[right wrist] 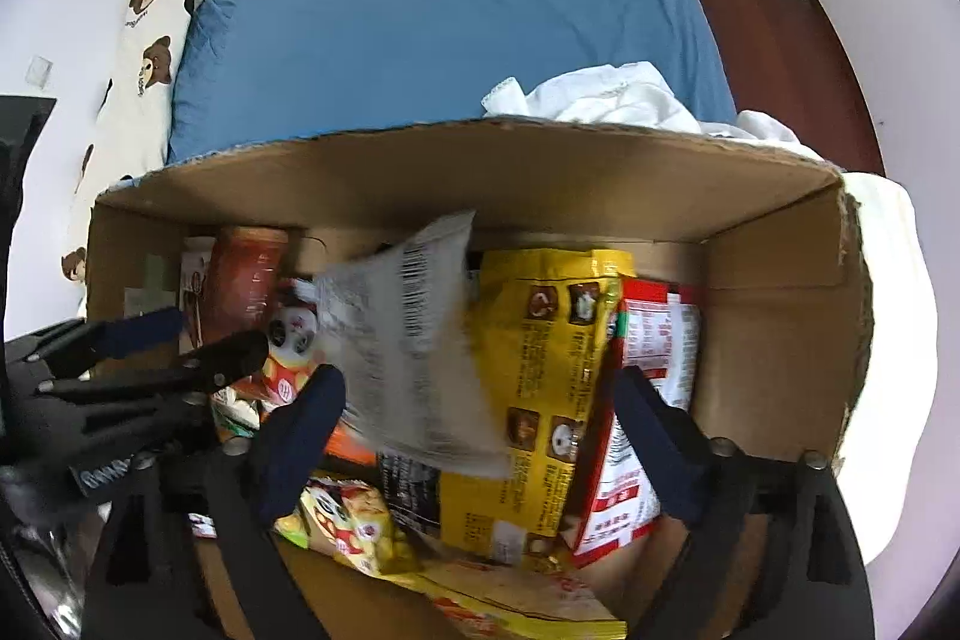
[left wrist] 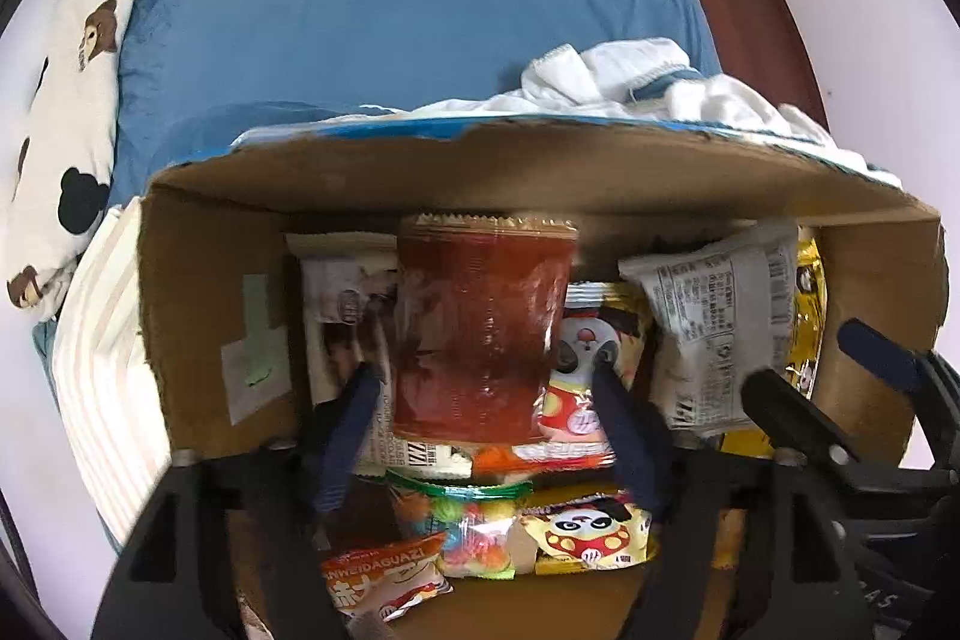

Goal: Organize snacks
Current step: 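Carry the jerky pack and white pack into the box and release both, then grasp the red sachet with the left tool while the right tool grasps the egg-yolk pastry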

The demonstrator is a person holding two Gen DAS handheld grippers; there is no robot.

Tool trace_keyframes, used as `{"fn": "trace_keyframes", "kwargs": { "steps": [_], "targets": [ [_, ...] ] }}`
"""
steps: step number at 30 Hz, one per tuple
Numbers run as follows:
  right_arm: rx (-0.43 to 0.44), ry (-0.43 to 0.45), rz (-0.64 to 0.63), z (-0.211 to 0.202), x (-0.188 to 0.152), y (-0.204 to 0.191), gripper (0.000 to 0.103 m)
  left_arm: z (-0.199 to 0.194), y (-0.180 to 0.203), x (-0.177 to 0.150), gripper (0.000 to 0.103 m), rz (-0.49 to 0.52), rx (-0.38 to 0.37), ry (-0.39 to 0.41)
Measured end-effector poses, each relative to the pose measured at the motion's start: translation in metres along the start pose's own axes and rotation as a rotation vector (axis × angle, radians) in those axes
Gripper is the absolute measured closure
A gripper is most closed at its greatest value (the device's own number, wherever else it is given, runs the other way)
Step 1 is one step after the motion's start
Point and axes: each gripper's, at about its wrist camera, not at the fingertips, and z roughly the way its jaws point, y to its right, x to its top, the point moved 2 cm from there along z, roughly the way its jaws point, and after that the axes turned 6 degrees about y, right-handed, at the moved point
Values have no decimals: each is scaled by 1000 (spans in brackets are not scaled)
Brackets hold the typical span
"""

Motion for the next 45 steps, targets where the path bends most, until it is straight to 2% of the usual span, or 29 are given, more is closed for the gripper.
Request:
{"fn": "trace_keyframes", "kwargs": {
  "steps": [1, 2, 5, 12, 21, 29, 38, 45],
  "targets": [
    [6, -8, -4, 1, -1, 2, 8, 0, -2, 0, 14, -7, -1, 1],
    [5, -15, -9, 1, -2, 3, 6, 0, -3, -1, 13, -12, -9, 9],
    [-30, -12, -31, -1, -6, 4, 5, -3, -4, -6, 12, -20, -16, 16],
    [-39, 13, -27, -14, -20, 5, 5, -18, -2, -21, 11, -9, -1, 52],
    [-33, 123, 2, -57, -51, 6, 5, -75, 0, -56, 11, -8, 37, 249],
    [-72, 261, -7, -105, -91, 12, 5, -123, -1, -96, 11, -16, 46, 406],
    [-80, 403, -25, -164, -144, 9, 5, -173, 11, -160, 11, -8, 64, 575],
    [-61, 491, -36, -205, -197, 2, 5, -201, 14, -215, 11, -17, 82, 670]
  ]
}}
